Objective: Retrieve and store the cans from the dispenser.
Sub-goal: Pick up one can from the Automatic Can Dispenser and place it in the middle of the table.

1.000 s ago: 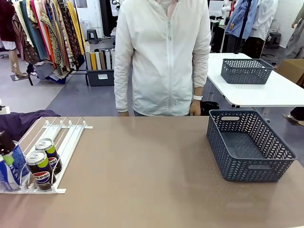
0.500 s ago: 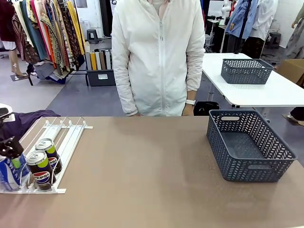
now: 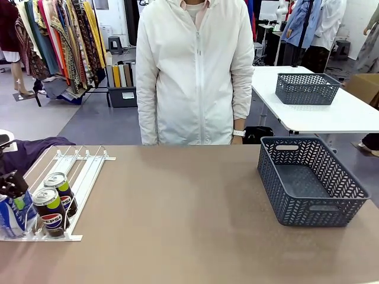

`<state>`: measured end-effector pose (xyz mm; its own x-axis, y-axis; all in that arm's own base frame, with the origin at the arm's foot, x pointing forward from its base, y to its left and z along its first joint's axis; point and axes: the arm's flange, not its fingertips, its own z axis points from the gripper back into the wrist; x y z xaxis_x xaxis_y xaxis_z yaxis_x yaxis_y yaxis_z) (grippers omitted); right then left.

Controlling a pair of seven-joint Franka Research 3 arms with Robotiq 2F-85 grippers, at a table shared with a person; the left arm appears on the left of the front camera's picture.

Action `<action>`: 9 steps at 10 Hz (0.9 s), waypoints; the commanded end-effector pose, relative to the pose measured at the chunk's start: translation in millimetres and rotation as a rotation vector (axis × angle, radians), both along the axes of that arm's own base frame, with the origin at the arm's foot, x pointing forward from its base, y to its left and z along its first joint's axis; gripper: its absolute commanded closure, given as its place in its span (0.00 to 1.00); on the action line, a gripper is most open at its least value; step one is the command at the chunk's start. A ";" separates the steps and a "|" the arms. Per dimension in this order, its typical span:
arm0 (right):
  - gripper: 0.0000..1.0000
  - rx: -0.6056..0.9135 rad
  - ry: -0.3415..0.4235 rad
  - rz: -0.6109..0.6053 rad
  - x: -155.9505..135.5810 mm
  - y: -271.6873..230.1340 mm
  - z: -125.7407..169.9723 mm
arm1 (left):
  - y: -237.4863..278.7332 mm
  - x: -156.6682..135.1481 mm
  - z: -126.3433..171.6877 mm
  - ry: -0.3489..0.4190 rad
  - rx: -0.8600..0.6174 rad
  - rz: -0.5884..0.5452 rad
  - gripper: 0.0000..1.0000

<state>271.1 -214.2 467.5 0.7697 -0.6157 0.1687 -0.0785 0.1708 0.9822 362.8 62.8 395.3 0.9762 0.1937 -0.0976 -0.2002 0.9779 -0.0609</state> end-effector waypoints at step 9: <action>0.00 0.009 -0.026 -0.007 2.4 -0.1 3.6 | -4.3 -14.9 31.3 -0.081 0.046 -0.015 1.00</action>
<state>271.1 -214.2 467.5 0.7698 -0.6157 0.1686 -0.0785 0.1708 0.9822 357.4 61.8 409.8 0.9811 0.1828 -0.0641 -0.1861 0.9812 -0.0504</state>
